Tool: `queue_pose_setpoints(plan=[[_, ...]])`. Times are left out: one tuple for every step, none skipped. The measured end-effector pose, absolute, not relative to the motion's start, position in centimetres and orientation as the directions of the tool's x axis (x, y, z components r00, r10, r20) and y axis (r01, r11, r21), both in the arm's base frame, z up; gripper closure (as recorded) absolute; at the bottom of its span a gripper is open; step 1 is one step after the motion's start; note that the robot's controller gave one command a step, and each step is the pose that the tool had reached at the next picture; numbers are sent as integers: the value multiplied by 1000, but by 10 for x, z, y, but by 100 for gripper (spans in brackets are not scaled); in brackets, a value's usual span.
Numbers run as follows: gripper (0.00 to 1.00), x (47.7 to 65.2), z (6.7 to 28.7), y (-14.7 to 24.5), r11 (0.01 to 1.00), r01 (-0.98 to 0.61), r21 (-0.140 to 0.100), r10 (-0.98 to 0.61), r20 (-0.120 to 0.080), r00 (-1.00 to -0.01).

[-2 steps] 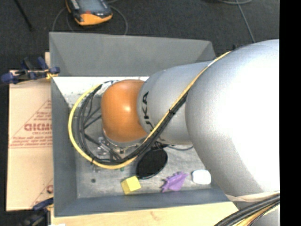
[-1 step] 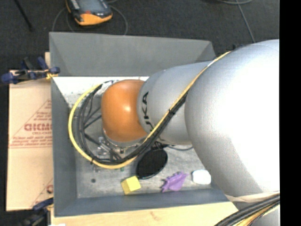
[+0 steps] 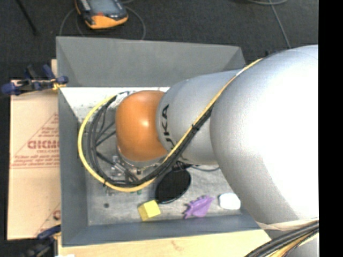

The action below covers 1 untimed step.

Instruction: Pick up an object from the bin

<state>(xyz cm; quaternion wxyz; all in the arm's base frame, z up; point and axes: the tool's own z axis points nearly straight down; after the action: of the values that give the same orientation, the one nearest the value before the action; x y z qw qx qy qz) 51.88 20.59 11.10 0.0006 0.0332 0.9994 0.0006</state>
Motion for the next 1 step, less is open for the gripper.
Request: queue_pose_setpoints(plan=[[100,519,111,206,998,67,1,67,-1,-998]])
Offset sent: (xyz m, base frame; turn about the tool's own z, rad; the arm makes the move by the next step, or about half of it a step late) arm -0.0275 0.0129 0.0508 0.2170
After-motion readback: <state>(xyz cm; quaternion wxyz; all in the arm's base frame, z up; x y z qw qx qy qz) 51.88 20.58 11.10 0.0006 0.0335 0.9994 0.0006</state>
